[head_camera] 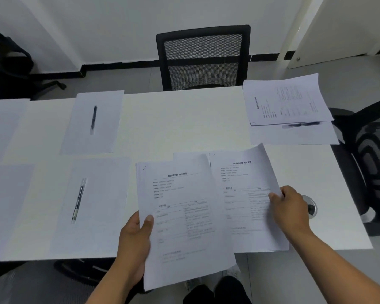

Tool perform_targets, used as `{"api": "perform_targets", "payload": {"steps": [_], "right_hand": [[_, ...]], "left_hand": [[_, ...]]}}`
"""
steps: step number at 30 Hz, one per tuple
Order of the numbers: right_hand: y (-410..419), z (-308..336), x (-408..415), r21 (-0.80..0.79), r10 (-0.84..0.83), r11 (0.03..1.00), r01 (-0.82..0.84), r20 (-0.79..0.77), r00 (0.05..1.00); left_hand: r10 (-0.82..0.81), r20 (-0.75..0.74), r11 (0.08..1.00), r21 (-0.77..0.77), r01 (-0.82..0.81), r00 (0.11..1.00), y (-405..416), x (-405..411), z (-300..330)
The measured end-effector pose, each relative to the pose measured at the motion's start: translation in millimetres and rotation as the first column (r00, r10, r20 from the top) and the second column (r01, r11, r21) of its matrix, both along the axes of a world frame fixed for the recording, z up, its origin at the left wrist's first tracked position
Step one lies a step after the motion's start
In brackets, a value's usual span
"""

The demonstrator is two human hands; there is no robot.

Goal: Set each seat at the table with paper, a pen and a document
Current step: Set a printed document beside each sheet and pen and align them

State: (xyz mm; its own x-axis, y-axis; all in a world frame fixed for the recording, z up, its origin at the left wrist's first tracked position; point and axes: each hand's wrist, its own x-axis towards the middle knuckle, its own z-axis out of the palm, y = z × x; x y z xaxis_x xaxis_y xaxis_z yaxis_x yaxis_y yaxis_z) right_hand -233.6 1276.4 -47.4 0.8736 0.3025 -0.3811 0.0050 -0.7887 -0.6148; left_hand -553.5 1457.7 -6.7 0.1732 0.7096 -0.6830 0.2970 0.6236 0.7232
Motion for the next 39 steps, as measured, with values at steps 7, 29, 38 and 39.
{"api": "perform_targets", "payload": {"steps": [7,29,38,39], "right_hand": [[-0.8,-5.9,2.2,0.011,0.007,1.000,-0.007,0.008,1.000],[4.7,6.4,2.8,-0.185,0.030,0.982,-0.032,-0.015,0.999],[8.4,58.9,-31.3,0.148,0.215,0.971,-0.190,-0.178,0.960],[8.4,64.4,-36.7,0.194,0.231,0.963,-0.188,-0.228,0.946]], "left_hand": [[0.018,-0.014,1.000,-0.006,-0.018,1.000,-3.9,0.2,1.5],[-0.044,0.078,0.999,-0.014,0.045,0.996,-18.2,30.3,32.7],[-0.044,0.107,0.999,0.013,0.043,0.993,-33.7,38.7,54.7],[-0.040,0.104,0.999,0.022,0.038,0.994,-36.1,37.9,58.1]]}}
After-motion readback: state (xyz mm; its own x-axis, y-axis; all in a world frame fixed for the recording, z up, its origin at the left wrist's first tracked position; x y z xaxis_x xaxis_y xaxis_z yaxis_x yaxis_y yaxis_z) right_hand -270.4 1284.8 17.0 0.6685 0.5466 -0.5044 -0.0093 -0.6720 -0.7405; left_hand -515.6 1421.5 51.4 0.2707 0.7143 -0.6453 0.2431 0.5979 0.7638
